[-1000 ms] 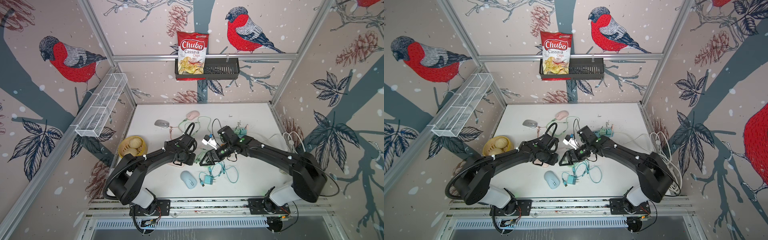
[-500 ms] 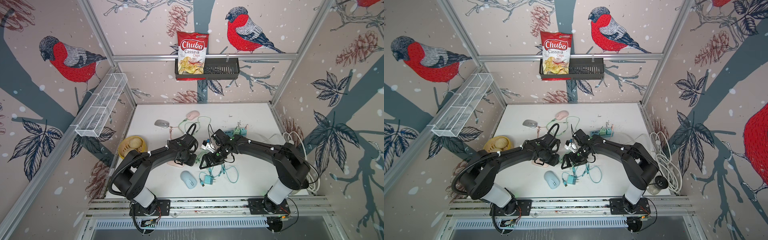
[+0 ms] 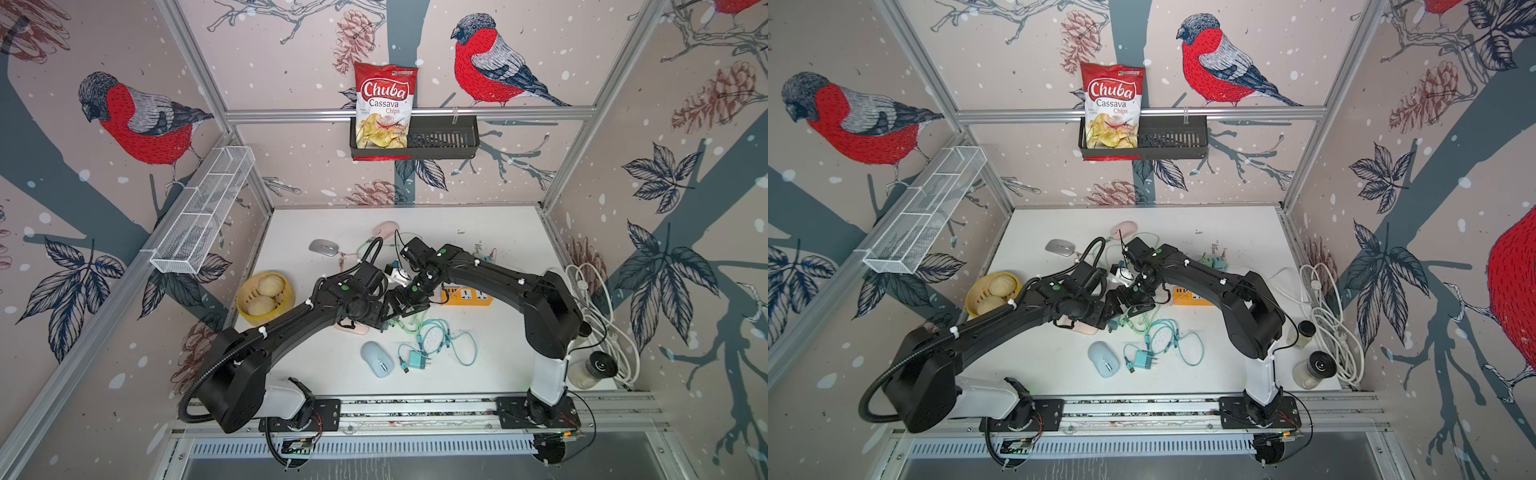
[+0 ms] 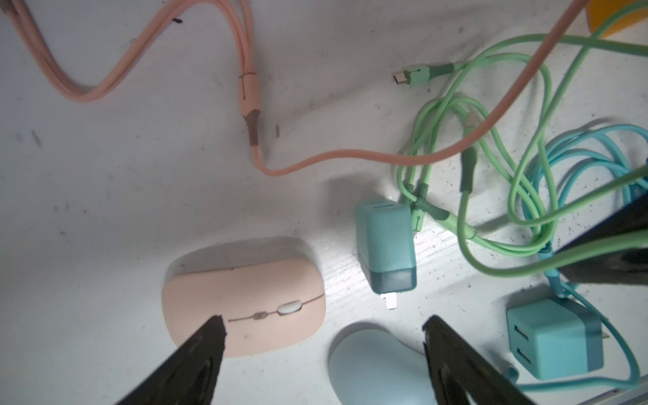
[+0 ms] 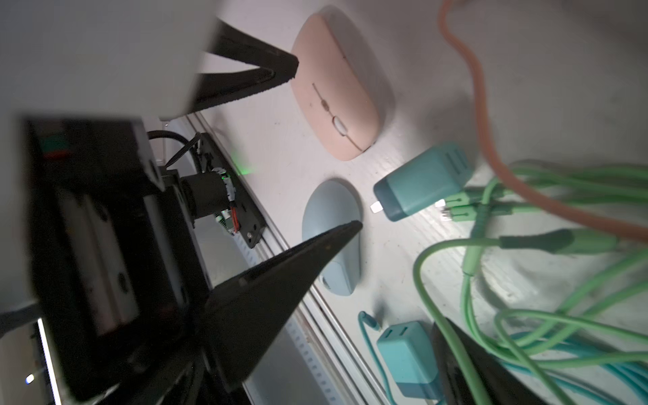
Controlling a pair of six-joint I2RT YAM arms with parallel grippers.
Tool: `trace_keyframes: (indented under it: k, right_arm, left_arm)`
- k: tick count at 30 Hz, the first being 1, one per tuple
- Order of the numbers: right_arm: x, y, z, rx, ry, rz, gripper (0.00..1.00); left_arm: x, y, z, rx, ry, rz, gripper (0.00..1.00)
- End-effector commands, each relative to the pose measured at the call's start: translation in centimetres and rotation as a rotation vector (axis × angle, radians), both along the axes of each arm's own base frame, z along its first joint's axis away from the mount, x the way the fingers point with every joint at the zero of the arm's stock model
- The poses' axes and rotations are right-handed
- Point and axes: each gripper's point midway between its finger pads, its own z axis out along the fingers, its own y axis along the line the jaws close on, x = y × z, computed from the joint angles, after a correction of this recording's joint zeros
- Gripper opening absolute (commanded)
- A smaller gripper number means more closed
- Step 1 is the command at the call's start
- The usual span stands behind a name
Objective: Unplug the wireless mouse
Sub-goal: Place the plug at the center of the board, then place the power cord at the center of the board.
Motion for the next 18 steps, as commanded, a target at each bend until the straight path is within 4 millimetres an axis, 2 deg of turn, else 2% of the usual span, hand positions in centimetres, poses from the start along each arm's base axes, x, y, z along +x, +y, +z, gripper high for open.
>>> trace_keyframes:
  k: [1,4,8,11,13,18]
  right_arm:
    - [1.3,-1.7,-3.5,-0.174,-0.124,-0.031,0.99]
    - [1.1,0.1,-1.3,-0.063,-0.096,-0.057,1.0]
    - [0.2,1.3,0.1,0.05,-0.039,-0.065,0.99]
    - [0.3,0.7,-0.2,0.069,-0.016,-0.1,0.99]
    - [0.9,-0.1,0.2,0.086,-0.032,-0.135,0.99]
    - [1.7,-1.7,3.7,0.169,-0.109,-0.15,0.99]
  left_arm:
    - [0.6,-6.0,4.4,-0.32,-0.113,-0.178,0.86]
    - [0.7,-6.2,3.9,-0.316,-0.107,-0.193,0.86]
    - [0.9,-7.0,4.3,-0.332,-0.087,-0.209,0.87]
    - [1.0,-7.0,5.6,-0.379,-0.119,-0.185,0.86]
    - [1.2,-6.0,6.2,-0.395,-0.152,-0.131,0.84]
    - [1.8,-2.7,6.2,-0.422,-0.197,-0.008,0.82]
